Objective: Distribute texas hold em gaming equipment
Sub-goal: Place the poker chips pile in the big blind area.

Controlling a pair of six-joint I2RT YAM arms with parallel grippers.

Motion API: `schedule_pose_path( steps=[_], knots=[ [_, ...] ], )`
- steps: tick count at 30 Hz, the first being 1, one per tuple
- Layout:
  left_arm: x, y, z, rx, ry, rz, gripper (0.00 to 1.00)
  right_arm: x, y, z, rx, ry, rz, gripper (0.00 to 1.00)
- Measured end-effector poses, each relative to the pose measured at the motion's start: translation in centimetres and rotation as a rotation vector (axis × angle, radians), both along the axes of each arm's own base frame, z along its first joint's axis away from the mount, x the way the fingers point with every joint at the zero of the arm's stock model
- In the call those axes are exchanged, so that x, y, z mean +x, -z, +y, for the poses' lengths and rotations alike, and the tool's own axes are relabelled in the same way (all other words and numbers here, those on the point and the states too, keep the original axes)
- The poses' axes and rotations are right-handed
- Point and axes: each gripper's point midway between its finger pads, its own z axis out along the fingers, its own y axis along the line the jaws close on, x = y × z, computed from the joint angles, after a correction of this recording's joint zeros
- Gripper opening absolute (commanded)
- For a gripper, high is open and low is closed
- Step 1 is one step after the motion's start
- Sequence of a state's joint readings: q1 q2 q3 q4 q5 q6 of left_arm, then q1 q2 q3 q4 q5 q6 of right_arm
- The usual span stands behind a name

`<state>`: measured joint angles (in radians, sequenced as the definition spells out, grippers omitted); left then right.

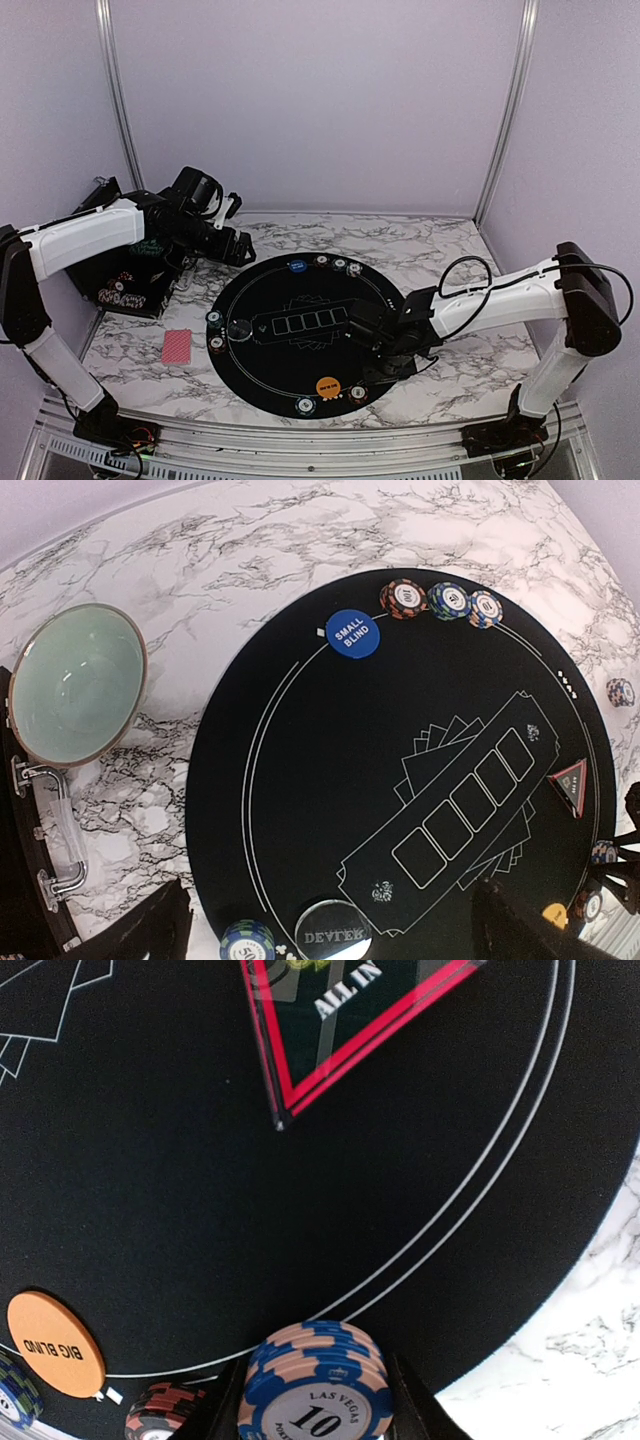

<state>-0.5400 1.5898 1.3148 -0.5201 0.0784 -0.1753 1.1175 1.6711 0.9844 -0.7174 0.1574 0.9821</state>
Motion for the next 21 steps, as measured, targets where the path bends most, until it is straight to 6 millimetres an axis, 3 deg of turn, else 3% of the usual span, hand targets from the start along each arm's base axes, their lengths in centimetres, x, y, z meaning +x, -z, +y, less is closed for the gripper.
schedule_pose_path(
  steps=[11, 21],
  knots=[
    [0.0, 0.02, 0.0, 0.0, 0.0, 0.001, 0.99, -0.18, 0.37, -0.04, -0.01, 0.0, 0.007, 0.47],
    [0.0, 0.02, 0.0, 0.0, 0.0, 0.0, 0.99, -0.14, 0.32, 0.17, -0.015, -0.004, 0.008, 0.51]
  ],
)
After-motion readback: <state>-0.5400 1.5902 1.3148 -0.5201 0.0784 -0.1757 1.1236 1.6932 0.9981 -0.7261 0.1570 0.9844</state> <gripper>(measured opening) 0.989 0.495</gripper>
